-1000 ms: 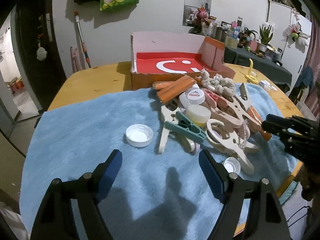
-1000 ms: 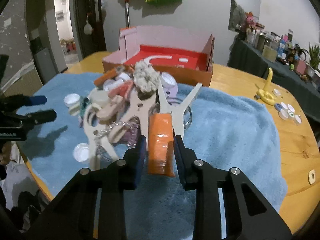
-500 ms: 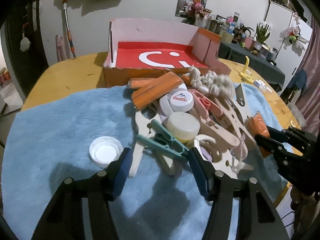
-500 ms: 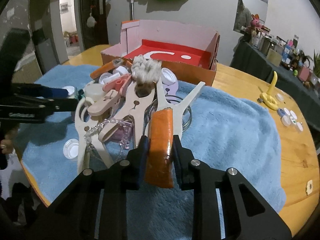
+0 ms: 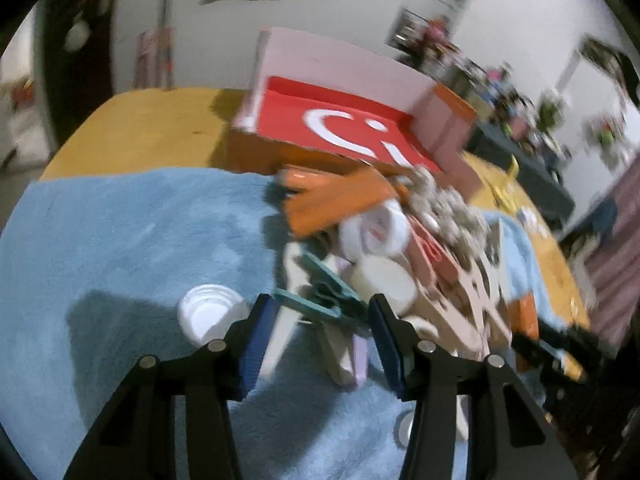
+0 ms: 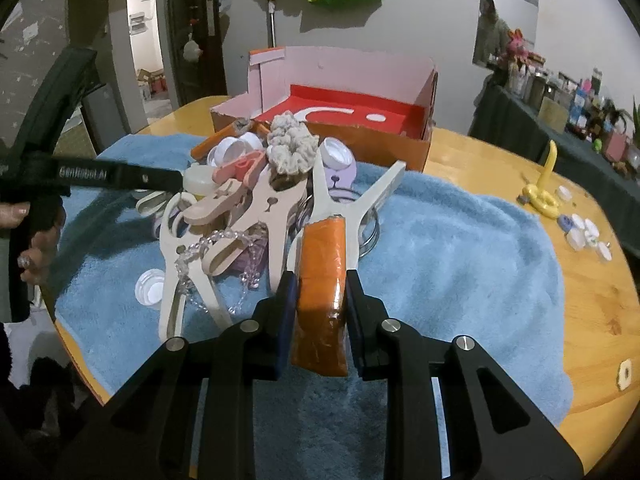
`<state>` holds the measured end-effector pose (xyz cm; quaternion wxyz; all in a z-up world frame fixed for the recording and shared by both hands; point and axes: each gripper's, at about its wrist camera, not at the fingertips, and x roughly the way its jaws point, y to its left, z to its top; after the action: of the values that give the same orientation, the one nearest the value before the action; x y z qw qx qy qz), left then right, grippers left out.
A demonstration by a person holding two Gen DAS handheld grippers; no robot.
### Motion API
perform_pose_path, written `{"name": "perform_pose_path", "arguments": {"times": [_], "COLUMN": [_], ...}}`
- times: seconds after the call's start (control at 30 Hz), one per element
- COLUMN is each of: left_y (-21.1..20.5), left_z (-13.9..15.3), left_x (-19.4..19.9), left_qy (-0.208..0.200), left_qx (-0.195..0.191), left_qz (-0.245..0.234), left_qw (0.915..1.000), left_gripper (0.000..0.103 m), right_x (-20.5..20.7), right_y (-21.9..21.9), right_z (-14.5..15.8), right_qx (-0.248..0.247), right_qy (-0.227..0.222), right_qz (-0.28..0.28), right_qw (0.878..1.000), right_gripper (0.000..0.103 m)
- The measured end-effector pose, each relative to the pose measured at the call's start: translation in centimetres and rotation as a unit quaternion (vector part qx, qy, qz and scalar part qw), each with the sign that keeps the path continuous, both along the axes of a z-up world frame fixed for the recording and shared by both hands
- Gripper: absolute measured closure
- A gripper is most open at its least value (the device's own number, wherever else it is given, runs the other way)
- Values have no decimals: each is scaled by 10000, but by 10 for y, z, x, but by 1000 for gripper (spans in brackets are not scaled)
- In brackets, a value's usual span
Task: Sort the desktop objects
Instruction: 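Grasp the teal clip with the left tool while the right tool grasps the orange stick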
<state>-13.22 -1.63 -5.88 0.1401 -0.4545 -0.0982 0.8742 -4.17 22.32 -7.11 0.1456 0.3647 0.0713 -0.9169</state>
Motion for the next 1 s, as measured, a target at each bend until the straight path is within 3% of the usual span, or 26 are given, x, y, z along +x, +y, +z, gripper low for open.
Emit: {"name": "perform_pose_path", "arguments": {"times": [0.1, 0.5, 0.57, 0.67, 0.7, 0.73, 0.9, 1.0], "left_y": [-2, 1, 5, 14, 14, 14, 12, 11], "left_z": [-6, -7, -8, -6, -5, -5, -4, -2], "left_x": [-7, -18, -21, -22, -22, -22, -24, -23], "left_qy": [-168, -125, -197, -77, -54, -41, -56, 0], "left_qx": [62, 162, 268, 1, -18, -63, -66, -162], "left_qz": [88, 119, -50, -123, -122, -102, -151, -178], "left_qw": [9998, 9997, 9994, 9999, 9999, 9999, 9998, 9997], "left_gripper": [50, 50, 55, 57, 58, 65, 68, 77], "right_x": [-3, -12, -14, -16, -15, -16, -17, -17], "right_y": [-3, -3, -3, -2, -2, -2, -3, -5], "right_z": [2, 1, 2, 4, 4, 4, 6, 7], "right_qx": [69, 45, 40, 15, 13, 15, 12, 13], "right_qy": [45, 19, 21, -4, -1, 6, -7, 16], "right_qz": [45, 142, 157, 175, 177, 176, 196, 212], "right_qw": [10000, 9999, 9999, 9998, 9998, 9998, 9998, 9998], "right_gripper": [81, 81, 81, 81, 81, 81, 81, 81]}}
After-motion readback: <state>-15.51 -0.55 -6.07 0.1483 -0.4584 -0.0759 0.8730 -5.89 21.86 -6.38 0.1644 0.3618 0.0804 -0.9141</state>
